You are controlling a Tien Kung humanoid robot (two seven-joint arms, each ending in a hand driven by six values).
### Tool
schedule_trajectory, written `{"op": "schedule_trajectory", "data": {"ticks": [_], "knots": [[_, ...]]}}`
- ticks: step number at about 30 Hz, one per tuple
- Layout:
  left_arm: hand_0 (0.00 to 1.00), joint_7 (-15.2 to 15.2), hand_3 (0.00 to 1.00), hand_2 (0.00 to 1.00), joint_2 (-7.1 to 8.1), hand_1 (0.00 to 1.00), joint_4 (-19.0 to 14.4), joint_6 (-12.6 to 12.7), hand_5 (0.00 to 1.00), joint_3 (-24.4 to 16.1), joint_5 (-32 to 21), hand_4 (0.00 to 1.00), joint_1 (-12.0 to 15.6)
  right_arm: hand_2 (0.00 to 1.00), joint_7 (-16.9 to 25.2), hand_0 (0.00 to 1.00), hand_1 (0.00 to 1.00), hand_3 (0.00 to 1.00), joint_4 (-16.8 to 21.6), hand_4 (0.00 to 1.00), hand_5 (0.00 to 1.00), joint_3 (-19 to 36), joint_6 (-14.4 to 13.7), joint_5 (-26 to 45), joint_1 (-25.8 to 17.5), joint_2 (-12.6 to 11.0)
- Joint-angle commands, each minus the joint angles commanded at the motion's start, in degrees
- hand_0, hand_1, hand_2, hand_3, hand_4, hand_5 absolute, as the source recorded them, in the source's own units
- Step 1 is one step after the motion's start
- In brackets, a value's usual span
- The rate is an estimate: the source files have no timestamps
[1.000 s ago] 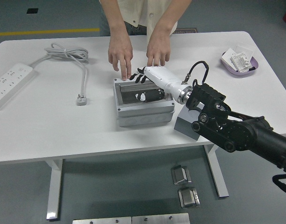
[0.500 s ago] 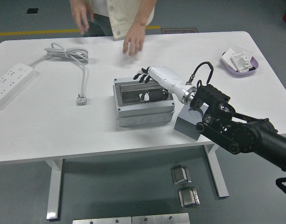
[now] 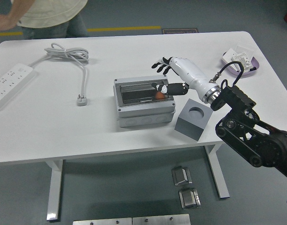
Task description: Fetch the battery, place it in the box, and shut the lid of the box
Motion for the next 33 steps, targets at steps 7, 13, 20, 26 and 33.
{"op": "schedule_trajectory", "data": {"ticks": [7, 13, 20, 26, 33], "knots": [[0.626, -0.1, 0.633, 0.593, -0.3, 0.618, 0.0, 0.0, 0.18, -0.2, -0.1, 0.691, 0.3, 0.619, -0.2, 0.646, 0.554, 0.704, 4.6, 0.774, 0.316, 10.7, 0.1, -2.1, -5.8, 1.7], [0.626, -0.1, 0.633, 0.592, -0.23, 0.618, 0.0, -0.1, 0.179, 0.0, 0.2, 0.691, 0.1, 0.62, 0.4, 0.649, 0.553, 0.699, 6.2, 0.776, 0.317, 18.9, -0.4, -1.6, -8.6, 2.3], [0.626, -0.6, 0.633, 0.593, 0.25, 0.618, 0.0, 0.0, 0.179, 0.9, -0.1, 0.692, 0.1, 0.612, 1.7, 0.616, 0.533, 0.675, 7.2, 0.778, 0.324, 26.8, -1.5, 0.4, -14.0, 3.2], [0.626, -0.2, 0.633, 0.592, -0.39, 0.618, 0.0, 0.0, 0.179, -0.1, -0.5, 0.692, 1.1, 0.608, 2.1, 0.615, 0.524, 0.659, 8.1, 0.772, 0.32, 33.3, -2.4, 0.6, -19.3, 4.2], [0.626, -1.1, 0.634, 0.594, -0.83, 0.619, 0.0, 0.1, 0.18, -0.3, -0.7, 0.694, 0.5, 0.602, 3.1, 0.593, 0.522, 0.655, 9.3, 0.765, 0.323, 37.6, -3.7, 1.8, -23.3, 4.3]]}}
